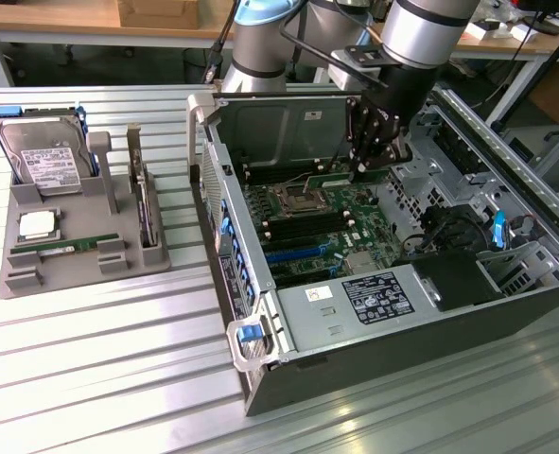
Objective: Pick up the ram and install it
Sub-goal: 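Insert the ram into the slot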
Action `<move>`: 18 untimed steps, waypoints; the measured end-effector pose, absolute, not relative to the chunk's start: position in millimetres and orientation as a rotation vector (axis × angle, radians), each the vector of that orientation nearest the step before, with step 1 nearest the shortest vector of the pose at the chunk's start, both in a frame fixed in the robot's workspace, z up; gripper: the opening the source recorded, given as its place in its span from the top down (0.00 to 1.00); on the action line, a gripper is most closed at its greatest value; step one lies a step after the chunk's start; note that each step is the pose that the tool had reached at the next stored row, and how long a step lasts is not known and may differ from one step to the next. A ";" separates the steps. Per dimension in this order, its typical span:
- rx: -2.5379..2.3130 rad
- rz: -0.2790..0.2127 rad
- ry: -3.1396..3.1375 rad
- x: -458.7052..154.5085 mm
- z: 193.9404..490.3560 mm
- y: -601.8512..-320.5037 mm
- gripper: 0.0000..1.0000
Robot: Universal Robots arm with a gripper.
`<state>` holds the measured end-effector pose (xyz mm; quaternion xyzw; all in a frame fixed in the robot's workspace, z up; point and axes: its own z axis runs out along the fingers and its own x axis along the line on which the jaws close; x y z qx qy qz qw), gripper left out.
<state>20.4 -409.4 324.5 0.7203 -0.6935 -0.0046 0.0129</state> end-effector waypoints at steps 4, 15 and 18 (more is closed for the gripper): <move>2.244 -0.014 -2.161 20.4 323.5 -409.4 0.87; 2.245 -0.014 -2.161 20.4 318.5 -409.4 0.87; 2.245 -0.014 -2.161 20.4 317.1 -409.4 0.87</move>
